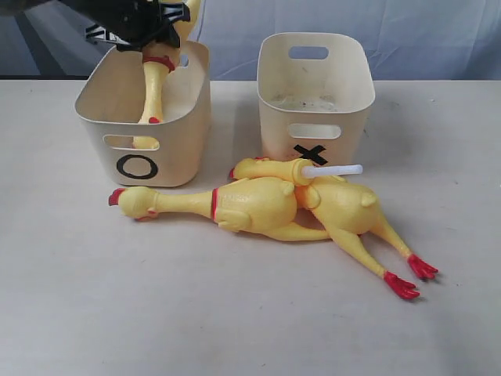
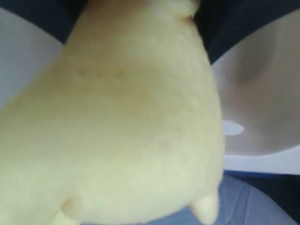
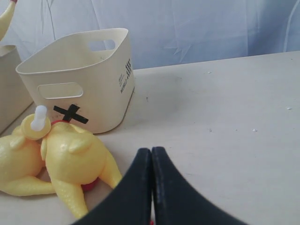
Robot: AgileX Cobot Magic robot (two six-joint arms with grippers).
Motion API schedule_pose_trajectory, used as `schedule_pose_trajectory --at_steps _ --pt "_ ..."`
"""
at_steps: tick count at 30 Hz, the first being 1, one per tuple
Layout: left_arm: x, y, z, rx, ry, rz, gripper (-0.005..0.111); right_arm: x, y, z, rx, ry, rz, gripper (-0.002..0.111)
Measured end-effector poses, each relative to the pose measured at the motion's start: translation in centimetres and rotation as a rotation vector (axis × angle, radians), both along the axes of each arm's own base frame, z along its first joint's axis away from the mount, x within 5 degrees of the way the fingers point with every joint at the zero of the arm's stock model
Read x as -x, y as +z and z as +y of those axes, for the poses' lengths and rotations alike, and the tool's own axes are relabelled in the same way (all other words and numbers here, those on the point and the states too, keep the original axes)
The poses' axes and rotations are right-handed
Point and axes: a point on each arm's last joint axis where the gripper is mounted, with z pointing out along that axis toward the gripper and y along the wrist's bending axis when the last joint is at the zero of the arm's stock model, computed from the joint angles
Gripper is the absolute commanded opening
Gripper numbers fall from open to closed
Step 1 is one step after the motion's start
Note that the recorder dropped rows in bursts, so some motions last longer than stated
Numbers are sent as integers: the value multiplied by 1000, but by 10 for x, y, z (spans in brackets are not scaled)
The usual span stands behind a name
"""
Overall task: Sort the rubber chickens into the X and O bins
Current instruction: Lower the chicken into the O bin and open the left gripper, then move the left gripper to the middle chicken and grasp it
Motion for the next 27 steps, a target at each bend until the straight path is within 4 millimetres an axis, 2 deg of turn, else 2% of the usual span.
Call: schedule_pose_trajectory --at_steps 3,12,18,21,22,24,27 --pt "6 22 1 1 -3 -40 56 0 0 0 0 0 0 -1" --pt "21 65 14 -57 -5 -113 55 0 0 0 0 0 0 -1" --pt "44 97 26 -99 -23 -86 55 0 0 0 0 0 0 -1" --pt "65 112 21 -101 -156 -33 55 0 0 0 0 0 0 -1" --pt "73 114 15 -69 -252 -21 55 0 0 0 0 0 0 -1" --pt "86 114 -3 -15 -443 0 55 0 0 0 0 0 0 -1" --pt "103 109 -37 -92 -752 -64 55 0 0 0 0 0 0 -1"
